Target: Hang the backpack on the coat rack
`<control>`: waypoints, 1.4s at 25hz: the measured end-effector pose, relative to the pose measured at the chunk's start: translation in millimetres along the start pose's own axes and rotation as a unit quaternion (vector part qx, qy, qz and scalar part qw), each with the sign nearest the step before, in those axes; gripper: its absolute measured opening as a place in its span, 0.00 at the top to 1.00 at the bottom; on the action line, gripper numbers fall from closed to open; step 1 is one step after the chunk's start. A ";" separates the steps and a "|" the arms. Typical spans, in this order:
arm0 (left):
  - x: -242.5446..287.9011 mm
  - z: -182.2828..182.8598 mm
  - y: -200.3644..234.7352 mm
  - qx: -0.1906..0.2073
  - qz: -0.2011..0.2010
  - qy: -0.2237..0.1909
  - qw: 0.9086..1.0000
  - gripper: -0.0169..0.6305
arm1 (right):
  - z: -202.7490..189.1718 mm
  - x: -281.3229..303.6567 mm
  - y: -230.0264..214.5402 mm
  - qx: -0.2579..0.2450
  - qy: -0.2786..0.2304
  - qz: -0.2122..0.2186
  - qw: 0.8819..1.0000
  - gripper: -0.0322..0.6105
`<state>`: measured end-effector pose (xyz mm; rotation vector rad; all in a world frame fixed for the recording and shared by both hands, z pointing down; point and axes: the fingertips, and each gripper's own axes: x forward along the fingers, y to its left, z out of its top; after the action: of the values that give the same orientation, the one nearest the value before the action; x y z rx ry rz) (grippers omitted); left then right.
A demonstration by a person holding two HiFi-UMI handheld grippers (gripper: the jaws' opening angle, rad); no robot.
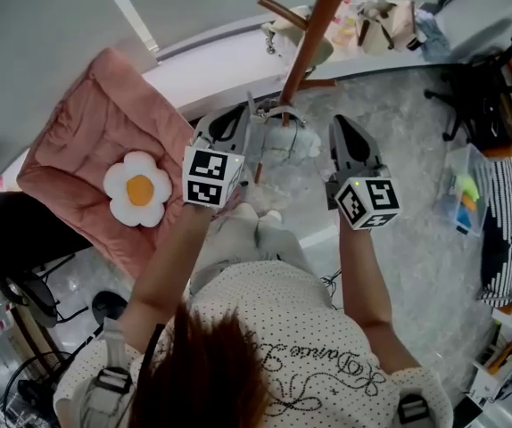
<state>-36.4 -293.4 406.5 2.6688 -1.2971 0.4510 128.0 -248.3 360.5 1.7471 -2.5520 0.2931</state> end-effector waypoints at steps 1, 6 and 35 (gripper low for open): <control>-3.4 7.0 -0.5 0.001 0.000 -0.008 1.000 0.96 | 5.6 -1.7 1.6 -0.004 -0.002 -0.001 1.000 0.93; -9.8 36.5 -9.9 0.004 -0.023 -0.037 0.999 0.96 | 42.1 -10.9 4.1 0.028 -0.030 -0.001 0.999 0.93; -44.7 112.0 -26.4 0.020 0.007 -0.119 0.993 0.96 | 85.0 -31.7 18.4 -0.036 -0.066 -0.007 0.997 0.93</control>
<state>-18.7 -272.2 286.2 2.8173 -1.3823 0.1651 129.2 -227.6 270.3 1.8145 -2.6020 0.0855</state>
